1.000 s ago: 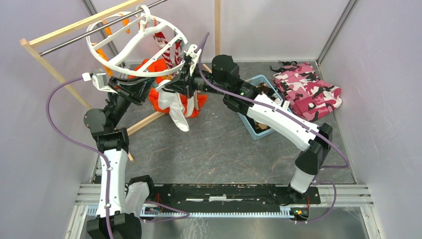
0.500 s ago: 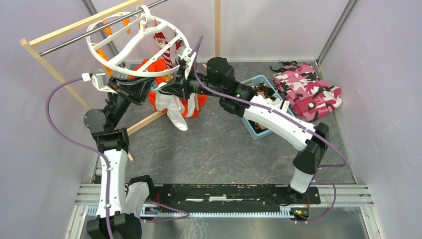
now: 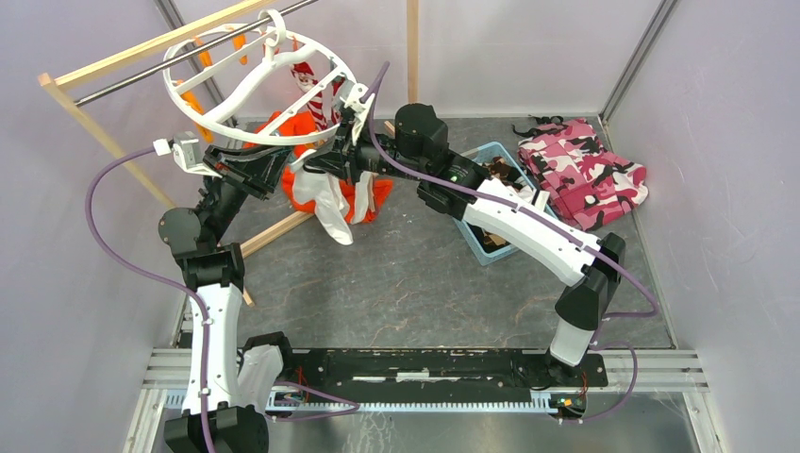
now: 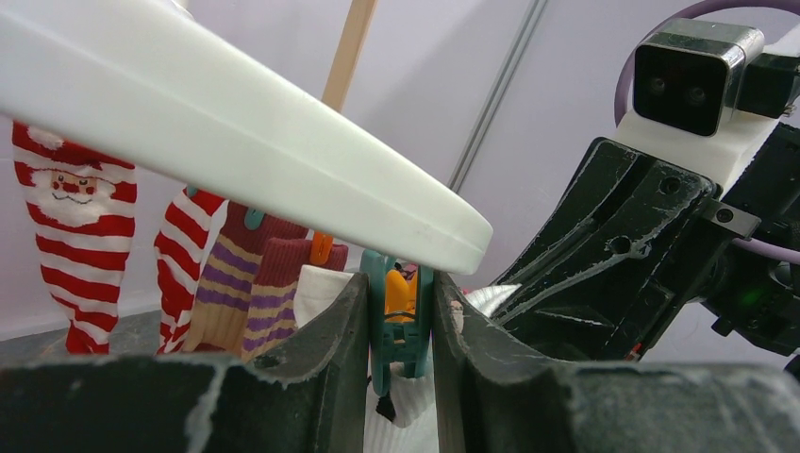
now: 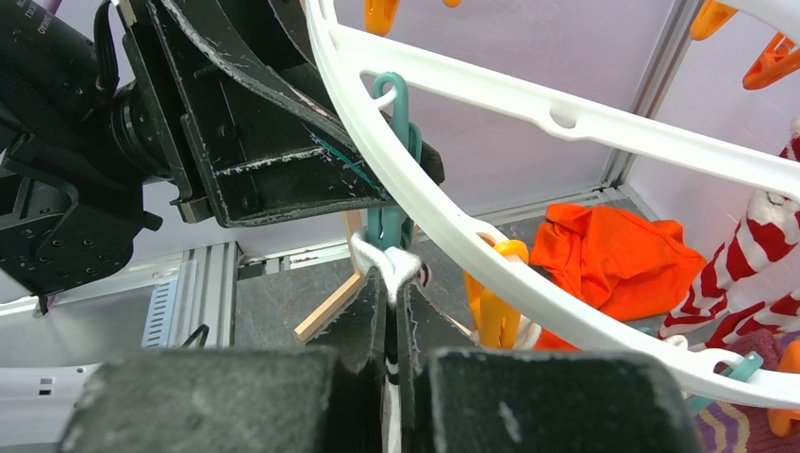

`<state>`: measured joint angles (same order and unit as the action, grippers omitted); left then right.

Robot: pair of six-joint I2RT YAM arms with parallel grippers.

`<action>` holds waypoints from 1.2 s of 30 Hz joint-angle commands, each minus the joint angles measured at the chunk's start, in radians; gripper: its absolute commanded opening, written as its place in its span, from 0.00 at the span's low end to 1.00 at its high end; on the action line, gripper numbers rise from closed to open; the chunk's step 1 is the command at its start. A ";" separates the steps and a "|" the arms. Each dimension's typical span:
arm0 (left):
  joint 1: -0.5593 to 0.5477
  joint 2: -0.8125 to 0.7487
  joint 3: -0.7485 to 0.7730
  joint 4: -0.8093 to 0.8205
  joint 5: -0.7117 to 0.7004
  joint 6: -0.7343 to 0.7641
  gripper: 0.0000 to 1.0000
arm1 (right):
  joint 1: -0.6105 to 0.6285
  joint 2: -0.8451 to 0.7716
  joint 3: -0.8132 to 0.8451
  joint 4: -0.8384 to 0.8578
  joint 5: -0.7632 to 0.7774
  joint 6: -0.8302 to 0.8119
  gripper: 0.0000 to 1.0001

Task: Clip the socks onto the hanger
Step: Clamp the sock onto the hanger.

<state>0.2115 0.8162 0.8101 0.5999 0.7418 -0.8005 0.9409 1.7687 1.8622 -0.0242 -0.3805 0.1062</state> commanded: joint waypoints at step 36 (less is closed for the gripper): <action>-0.002 -0.029 0.035 -0.075 -0.020 0.067 0.06 | 0.018 -0.007 0.031 0.066 0.071 -0.018 0.00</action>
<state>0.2115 0.8070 0.8131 0.5270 0.7322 -0.7879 0.9600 1.7966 1.8641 -0.0154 -0.3279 0.0559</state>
